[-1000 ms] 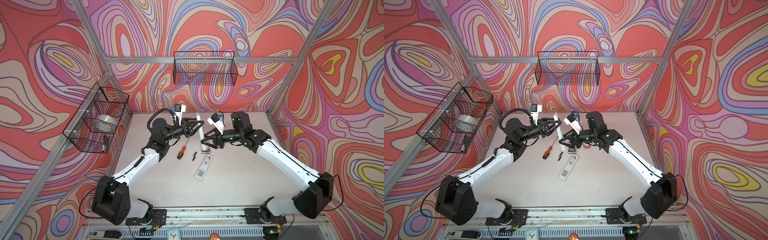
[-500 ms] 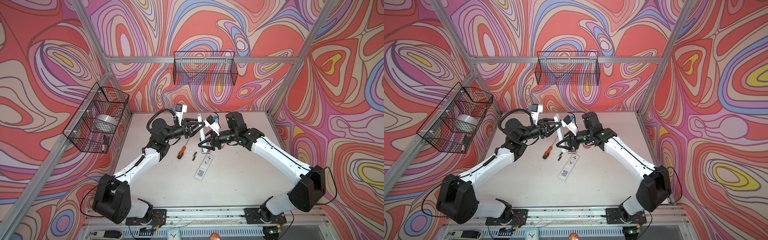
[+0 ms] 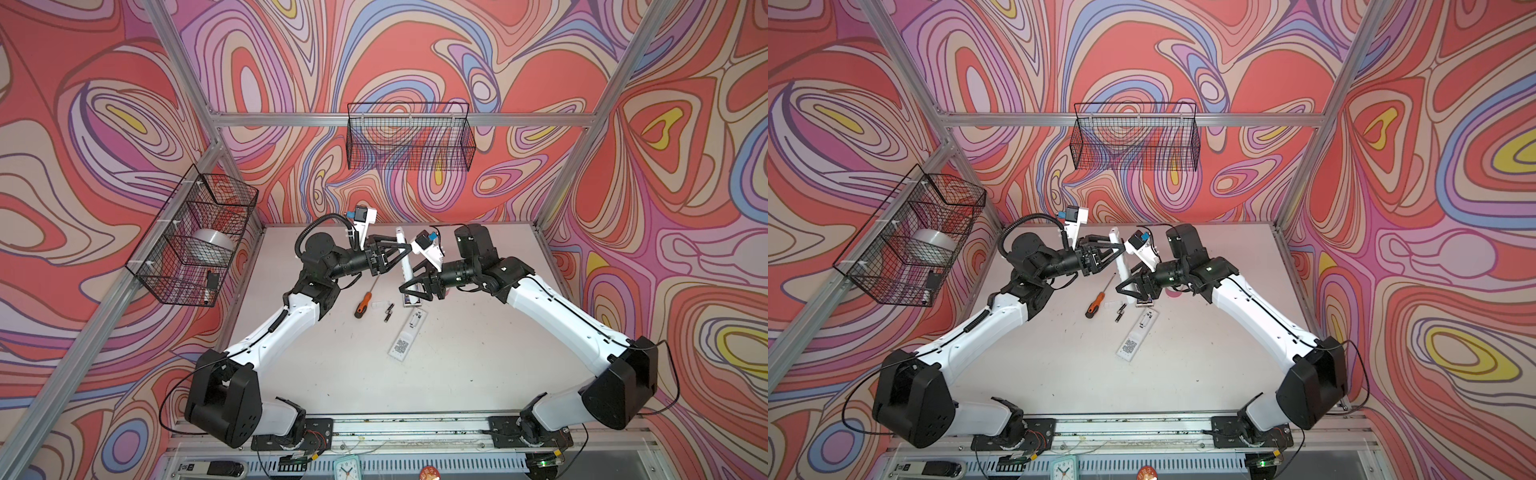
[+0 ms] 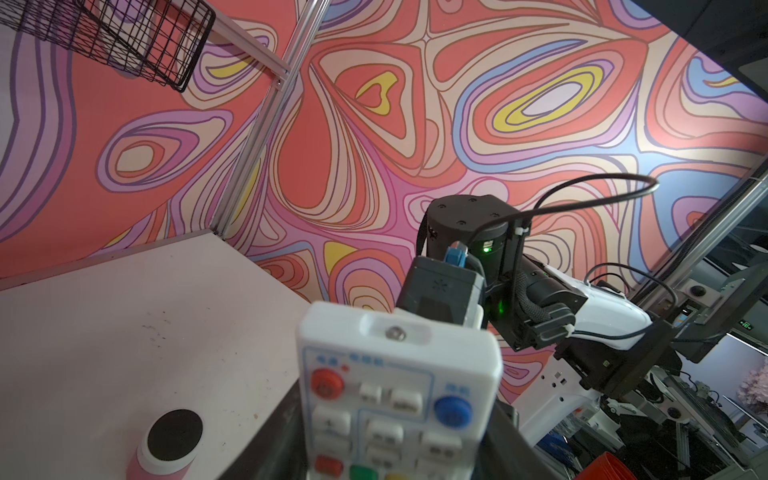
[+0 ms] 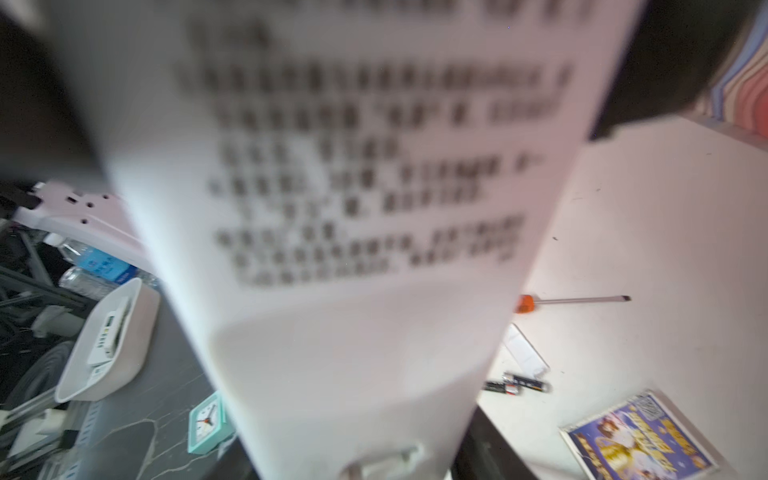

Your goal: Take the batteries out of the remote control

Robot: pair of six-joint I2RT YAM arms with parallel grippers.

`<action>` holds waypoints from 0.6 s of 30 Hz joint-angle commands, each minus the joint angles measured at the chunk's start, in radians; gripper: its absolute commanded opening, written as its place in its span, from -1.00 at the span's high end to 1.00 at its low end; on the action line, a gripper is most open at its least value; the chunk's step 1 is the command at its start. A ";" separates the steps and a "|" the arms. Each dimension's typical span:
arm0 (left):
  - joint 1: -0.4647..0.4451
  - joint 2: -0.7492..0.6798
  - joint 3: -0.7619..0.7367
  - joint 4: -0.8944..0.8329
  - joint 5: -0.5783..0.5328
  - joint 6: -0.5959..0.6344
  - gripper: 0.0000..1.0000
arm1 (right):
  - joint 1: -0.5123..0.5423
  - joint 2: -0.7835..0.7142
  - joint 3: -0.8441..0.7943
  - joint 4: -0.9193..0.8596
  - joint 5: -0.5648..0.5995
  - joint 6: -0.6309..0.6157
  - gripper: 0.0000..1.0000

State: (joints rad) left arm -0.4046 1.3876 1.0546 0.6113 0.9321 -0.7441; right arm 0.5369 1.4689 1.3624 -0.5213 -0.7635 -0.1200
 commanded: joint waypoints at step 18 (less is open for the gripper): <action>0.105 -0.004 0.163 -1.150 -0.162 0.331 -0.38 | -0.020 0.104 0.099 -0.365 0.272 -0.129 -0.07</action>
State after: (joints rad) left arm -0.3092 1.3552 1.1797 -0.2451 0.8455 -0.5438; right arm 0.5175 1.5330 1.4628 -0.8471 -0.4713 -0.3672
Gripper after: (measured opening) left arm 0.688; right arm 0.528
